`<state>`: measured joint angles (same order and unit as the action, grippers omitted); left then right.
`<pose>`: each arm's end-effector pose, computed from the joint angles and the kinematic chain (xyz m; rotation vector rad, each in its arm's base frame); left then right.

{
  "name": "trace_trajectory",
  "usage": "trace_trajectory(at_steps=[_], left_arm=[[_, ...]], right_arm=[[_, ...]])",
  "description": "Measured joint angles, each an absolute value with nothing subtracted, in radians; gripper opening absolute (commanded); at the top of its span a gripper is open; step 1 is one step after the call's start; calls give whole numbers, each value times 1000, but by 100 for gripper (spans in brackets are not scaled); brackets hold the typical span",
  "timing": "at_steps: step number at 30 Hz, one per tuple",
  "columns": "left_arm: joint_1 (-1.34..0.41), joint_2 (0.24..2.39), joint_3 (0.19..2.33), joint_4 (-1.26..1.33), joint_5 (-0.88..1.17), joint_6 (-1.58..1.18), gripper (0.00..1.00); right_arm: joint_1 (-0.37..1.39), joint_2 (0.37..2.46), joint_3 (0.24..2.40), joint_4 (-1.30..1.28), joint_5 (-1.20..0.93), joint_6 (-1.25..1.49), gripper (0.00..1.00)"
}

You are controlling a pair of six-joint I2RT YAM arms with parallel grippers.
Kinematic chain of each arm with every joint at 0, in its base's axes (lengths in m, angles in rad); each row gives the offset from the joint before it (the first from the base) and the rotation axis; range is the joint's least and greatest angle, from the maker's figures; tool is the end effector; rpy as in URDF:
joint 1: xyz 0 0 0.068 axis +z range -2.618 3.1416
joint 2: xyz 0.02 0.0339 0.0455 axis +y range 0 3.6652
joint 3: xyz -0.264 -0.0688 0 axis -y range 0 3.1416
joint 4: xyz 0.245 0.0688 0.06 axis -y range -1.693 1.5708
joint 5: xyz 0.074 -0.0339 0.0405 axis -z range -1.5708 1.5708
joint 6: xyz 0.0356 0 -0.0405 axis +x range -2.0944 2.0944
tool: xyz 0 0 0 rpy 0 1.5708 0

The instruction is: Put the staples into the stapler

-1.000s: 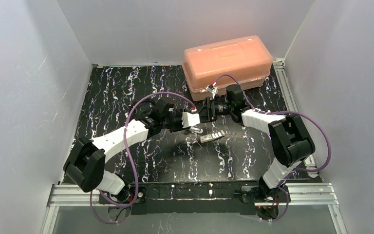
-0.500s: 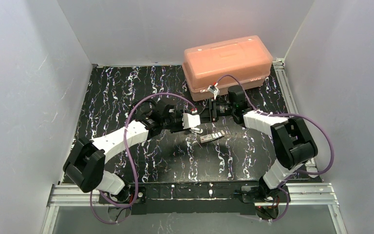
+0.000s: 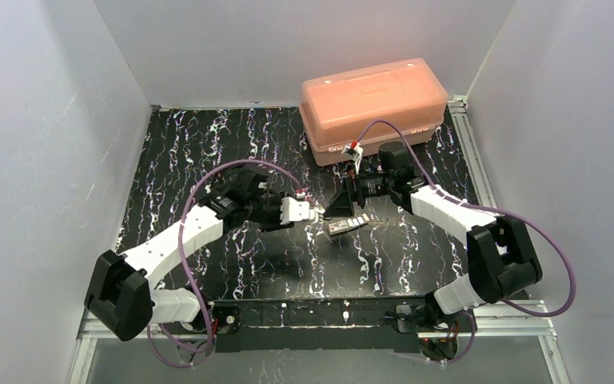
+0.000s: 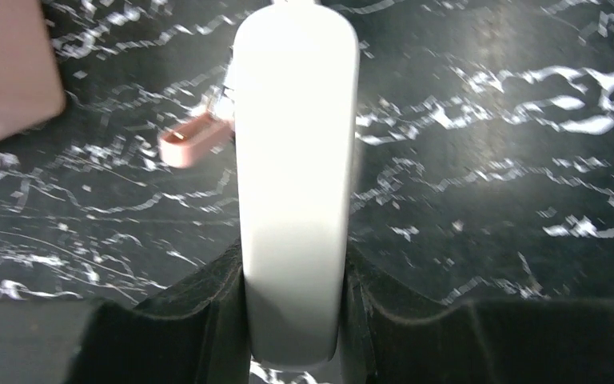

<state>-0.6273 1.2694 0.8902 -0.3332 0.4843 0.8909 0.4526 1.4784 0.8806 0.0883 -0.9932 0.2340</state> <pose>0.2099 -0.1727 0.2617 1.6972 1.4271 -0.4070 0.2689 0.1639 0.2425 -0.8641 1.9499 1.4386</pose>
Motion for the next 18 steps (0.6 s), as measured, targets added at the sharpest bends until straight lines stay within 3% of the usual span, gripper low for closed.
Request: trace_trajectory(at_steps=[8, 18], left_arm=[[-519, 1228, 780, -513, 564, 1017, 0], [-381, 1398, 778, -590, 566, 1192, 0]], right_arm=[[422, 1379, 896, -131, -875, -46, 99], [367, 1240, 891, -212, -614, -162, 99]])
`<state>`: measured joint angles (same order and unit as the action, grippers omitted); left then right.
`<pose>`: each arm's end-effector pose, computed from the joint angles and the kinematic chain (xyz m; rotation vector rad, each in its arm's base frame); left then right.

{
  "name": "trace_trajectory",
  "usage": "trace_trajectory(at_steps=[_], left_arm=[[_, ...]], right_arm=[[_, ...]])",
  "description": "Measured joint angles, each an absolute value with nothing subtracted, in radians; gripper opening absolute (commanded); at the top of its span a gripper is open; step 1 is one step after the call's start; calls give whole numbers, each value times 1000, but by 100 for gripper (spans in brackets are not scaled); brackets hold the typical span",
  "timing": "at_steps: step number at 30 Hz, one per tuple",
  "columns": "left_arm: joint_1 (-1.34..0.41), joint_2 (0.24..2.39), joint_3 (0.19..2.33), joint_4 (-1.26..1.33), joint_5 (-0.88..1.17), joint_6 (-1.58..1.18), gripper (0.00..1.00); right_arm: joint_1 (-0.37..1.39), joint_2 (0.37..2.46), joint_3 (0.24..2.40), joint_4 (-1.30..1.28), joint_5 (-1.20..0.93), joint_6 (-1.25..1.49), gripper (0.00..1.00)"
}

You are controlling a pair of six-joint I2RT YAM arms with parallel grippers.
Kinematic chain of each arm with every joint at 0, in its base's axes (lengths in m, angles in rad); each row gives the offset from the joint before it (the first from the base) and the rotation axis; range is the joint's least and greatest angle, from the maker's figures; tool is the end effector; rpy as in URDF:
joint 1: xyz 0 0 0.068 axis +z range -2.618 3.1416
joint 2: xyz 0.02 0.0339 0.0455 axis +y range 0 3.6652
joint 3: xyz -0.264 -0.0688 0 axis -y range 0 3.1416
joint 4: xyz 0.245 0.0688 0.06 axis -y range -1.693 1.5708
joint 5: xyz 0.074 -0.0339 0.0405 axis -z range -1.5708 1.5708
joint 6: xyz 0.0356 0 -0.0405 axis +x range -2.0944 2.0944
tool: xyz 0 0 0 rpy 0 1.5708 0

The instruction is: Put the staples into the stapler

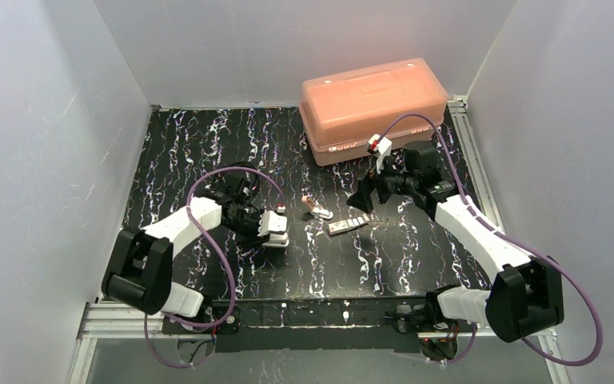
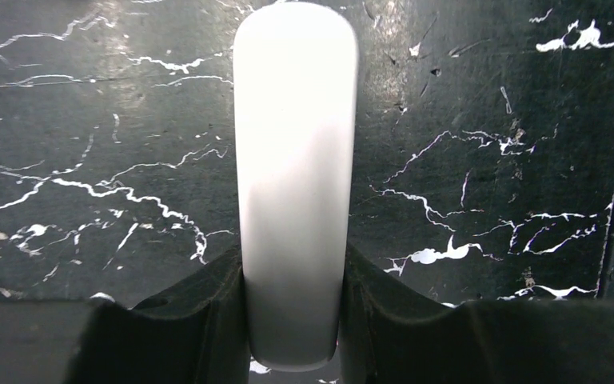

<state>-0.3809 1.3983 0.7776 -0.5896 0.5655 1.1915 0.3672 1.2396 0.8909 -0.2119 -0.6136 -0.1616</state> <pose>0.2209 -0.1090 0.1825 1.9004 1.7065 -0.4977 0.2467 0.1169 0.2810 -0.8952 1.9124 0.7734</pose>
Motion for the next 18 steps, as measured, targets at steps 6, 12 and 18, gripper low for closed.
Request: trace_trajectory(at_steps=[6, 12, 18], left_arm=[[-368, 1494, 786, -593, 565, 1244, 0], [-361, 1557, 840, -616, 566, 1266, 12], [-360, 1636, 926, -658, 564, 1264, 37]], right_arm=[[366, 1225, 887, -237, -543, -187, 99], [366, 1232, 887, -269, -529, -230, 99], [366, 1232, 887, -285, -523, -273, 99]])
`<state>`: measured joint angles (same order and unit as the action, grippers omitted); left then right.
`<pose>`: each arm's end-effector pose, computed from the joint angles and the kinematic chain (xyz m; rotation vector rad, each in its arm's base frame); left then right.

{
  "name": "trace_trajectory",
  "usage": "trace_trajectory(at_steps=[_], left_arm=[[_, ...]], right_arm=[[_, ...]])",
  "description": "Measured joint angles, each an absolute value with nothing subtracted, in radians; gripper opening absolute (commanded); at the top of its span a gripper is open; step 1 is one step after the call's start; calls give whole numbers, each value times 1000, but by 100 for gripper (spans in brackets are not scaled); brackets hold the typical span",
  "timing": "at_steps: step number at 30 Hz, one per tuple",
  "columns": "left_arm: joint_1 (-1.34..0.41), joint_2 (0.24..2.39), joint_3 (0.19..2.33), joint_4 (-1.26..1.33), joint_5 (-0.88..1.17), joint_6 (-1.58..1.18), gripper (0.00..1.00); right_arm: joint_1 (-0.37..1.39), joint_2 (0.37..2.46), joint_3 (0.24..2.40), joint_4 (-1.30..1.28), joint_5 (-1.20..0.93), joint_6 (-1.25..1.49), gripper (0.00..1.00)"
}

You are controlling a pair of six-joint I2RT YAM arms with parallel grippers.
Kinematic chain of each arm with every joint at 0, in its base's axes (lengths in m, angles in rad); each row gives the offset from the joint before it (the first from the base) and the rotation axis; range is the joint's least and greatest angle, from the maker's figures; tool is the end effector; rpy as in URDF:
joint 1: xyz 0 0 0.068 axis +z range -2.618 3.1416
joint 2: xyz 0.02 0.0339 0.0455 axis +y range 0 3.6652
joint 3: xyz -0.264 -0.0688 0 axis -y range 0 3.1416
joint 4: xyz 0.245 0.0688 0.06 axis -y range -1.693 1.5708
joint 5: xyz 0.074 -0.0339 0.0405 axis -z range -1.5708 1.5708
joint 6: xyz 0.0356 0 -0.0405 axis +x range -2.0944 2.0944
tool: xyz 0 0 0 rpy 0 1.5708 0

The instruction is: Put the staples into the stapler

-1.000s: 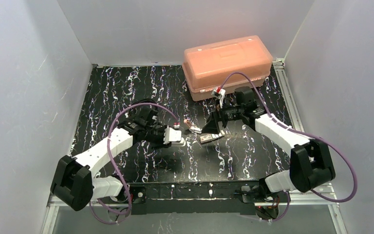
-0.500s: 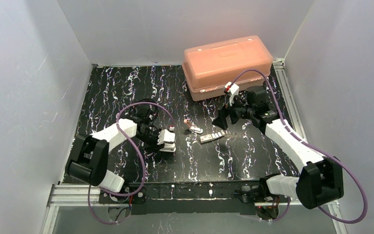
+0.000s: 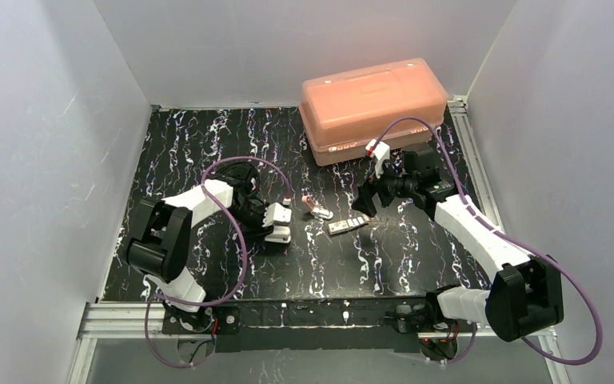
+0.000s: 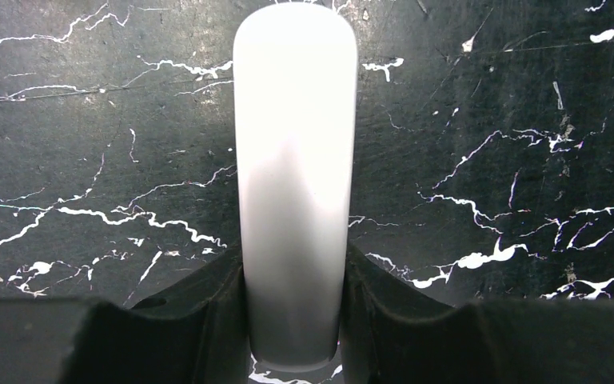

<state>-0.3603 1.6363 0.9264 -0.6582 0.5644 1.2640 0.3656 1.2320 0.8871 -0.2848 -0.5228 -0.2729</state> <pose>0.2583 -0.1176 0.1608 1.9838 1.7724 -0.5755 0.2438 0.1124 0.2744 -0.9532 1.9509 0.6256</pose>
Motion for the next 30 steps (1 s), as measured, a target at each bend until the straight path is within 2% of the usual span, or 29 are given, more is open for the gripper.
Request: trace_trajectory(at_steps=[12, 17, 20, 24, 30], left_arm=[[-358, 1629, 920, -653, 550, 1249, 54], [-357, 1599, 908, -630, 513, 1217, 71], [-356, 1572, 913, -621, 523, 1181, 78], [-356, 1562, 975, -599, 582, 1110, 80], [-356, 1607, 1130, -465, 717, 923, 73]], right_arm=[[366, 1270, 888, -290, -523, -318, 99], [366, 1270, 880, -284, -525, -332, 99], [366, 1270, 852, -259, -542, -347, 99], [366, 1299, 822, -205, -585, -347, 96], [386, 1446, 821, -75, -608, -309, 78]])
